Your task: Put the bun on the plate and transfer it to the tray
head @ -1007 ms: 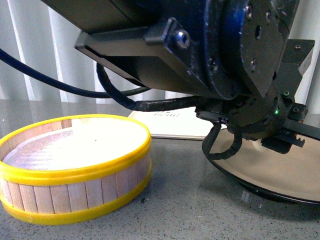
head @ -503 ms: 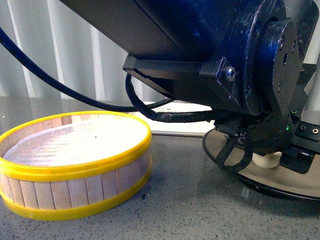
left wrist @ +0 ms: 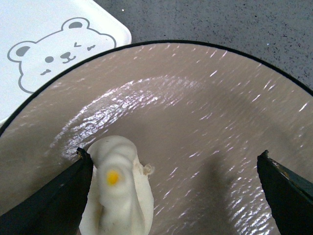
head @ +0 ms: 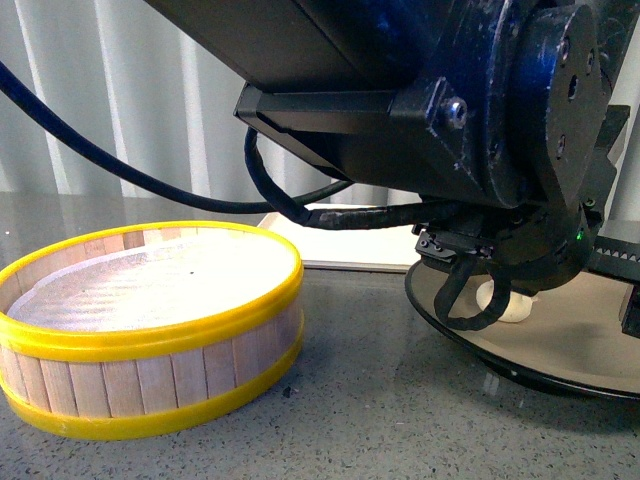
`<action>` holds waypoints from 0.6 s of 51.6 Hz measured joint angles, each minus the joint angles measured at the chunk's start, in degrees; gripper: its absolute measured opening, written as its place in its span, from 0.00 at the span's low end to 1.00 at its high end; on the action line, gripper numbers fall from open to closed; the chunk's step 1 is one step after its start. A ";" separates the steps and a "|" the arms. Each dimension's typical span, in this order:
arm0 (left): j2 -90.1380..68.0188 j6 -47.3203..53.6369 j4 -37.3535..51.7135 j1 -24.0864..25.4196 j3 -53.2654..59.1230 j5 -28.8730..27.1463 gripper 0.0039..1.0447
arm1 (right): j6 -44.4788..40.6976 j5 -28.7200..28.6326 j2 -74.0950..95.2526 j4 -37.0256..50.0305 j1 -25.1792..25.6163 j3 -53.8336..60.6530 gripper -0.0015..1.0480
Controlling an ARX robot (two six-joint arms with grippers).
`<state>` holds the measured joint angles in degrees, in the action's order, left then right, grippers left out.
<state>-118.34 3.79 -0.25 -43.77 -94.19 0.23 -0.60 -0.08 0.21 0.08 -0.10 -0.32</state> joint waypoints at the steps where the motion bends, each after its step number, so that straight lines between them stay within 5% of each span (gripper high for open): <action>1: 0.07 -0.15 0.00 0.00 0.00 0.04 0.94 | 0.00 0.00 0.00 0.00 0.00 0.00 0.92; 31: 6.93 -3.13 2.32 4.85 3.23 -0.37 0.94 | 0.00 0.00 0.00 0.00 0.00 0.00 0.92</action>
<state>-111.42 0.67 2.07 -38.92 -90.96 -0.14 -0.60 -0.08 0.21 0.08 -0.10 -0.32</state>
